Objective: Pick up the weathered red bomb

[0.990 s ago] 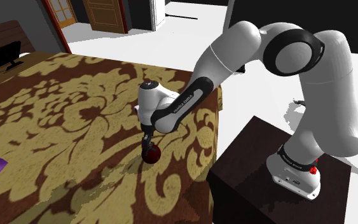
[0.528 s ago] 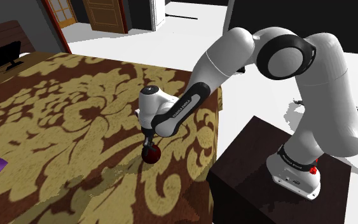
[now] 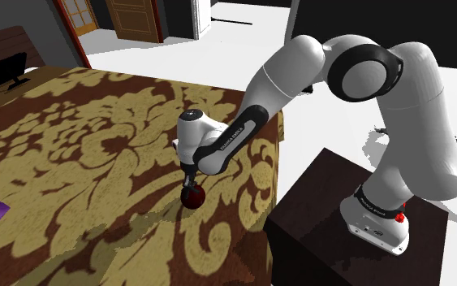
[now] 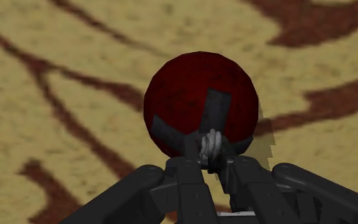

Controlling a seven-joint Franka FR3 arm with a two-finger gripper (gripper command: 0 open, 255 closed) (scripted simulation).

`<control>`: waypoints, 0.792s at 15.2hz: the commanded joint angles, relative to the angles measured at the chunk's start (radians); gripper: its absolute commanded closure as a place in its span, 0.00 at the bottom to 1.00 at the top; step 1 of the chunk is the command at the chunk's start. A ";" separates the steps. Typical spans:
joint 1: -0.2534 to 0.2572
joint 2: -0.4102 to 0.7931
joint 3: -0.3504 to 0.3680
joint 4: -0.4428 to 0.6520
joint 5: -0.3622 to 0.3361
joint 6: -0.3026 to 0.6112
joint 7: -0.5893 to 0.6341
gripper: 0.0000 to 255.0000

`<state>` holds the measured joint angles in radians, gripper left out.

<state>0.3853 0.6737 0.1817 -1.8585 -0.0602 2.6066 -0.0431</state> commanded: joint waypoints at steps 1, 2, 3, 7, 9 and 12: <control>-0.001 -0.010 0.002 -0.002 0.002 -0.008 0.000 1.00; -0.002 -0.021 0.004 -0.005 0.003 -0.016 -0.001 1.00; -0.004 -0.032 0.006 -0.007 0.005 -0.025 -0.001 1.00; -0.009 -0.074 0.013 -0.014 0.012 -0.060 -0.003 1.00; -0.012 -0.094 0.016 -0.016 0.015 -0.078 -0.004 1.00; -0.016 -0.124 0.021 -0.018 0.021 -0.106 -0.005 1.00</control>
<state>0.3705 0.5583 0.2010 -1.8782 -0.0411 2.5103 -0.0480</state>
